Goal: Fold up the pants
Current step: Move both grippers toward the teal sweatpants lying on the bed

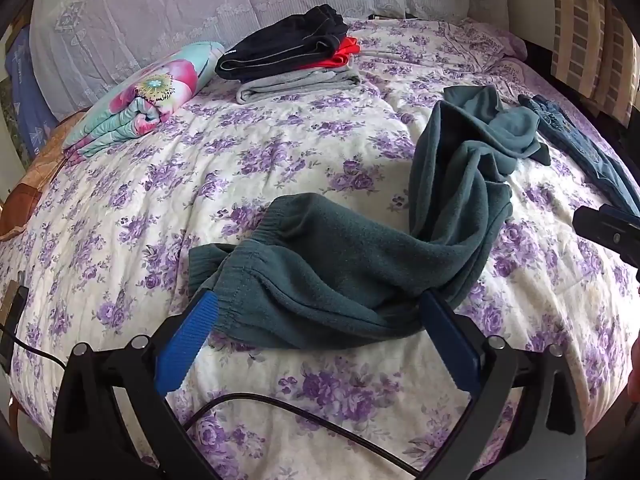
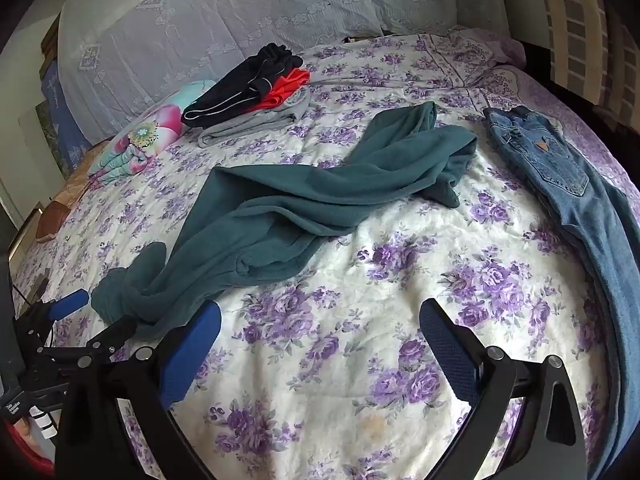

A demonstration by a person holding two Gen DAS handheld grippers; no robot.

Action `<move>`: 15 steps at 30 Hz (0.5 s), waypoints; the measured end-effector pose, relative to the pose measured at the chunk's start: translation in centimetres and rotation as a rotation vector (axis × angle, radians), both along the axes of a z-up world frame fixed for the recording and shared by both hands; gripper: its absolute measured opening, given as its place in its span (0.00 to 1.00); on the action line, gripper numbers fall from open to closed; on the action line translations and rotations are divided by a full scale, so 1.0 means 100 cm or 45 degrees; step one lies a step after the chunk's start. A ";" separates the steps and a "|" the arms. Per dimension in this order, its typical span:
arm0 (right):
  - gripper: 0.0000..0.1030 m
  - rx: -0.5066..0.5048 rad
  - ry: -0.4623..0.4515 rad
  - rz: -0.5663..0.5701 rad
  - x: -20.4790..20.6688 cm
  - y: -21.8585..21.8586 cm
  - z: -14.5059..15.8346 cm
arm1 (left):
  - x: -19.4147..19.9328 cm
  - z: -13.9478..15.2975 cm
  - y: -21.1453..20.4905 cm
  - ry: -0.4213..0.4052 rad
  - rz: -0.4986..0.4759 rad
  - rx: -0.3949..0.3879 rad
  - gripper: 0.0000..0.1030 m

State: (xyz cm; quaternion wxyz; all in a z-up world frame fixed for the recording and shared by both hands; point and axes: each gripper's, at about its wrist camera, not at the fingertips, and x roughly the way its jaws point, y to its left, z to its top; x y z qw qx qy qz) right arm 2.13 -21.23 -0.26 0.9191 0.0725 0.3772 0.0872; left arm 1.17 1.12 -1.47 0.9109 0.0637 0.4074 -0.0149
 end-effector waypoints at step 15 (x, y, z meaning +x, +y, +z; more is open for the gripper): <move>0.97 0.001 -0.011 -0.004 0.002 -0.006 -0.003 | 0.005 -0.003 0.003 0.018 0.010 -0.007 0.95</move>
